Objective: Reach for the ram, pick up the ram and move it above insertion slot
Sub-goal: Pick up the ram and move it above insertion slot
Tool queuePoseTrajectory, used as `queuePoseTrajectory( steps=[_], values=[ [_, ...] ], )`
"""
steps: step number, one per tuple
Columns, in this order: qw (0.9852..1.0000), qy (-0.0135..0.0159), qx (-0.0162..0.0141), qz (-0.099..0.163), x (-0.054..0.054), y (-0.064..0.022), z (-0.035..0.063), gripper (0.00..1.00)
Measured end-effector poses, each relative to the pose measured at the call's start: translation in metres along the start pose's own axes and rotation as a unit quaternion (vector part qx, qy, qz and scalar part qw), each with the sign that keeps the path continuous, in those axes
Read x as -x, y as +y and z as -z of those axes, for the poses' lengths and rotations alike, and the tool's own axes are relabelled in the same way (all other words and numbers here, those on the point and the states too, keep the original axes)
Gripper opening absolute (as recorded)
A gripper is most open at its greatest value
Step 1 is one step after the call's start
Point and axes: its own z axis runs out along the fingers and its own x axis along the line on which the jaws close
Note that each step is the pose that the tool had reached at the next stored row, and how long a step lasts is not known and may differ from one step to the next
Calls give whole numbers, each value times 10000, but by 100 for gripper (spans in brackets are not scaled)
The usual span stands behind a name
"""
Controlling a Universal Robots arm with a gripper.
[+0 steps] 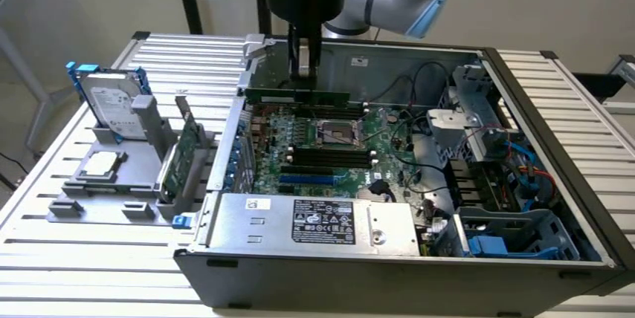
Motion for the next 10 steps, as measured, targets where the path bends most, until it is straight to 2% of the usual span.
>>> queuePoseTrajectory(
  steps=[10],
  values=[
    [10000, 0, 0, 0, 345, -247, -144, 14]
  ],
)
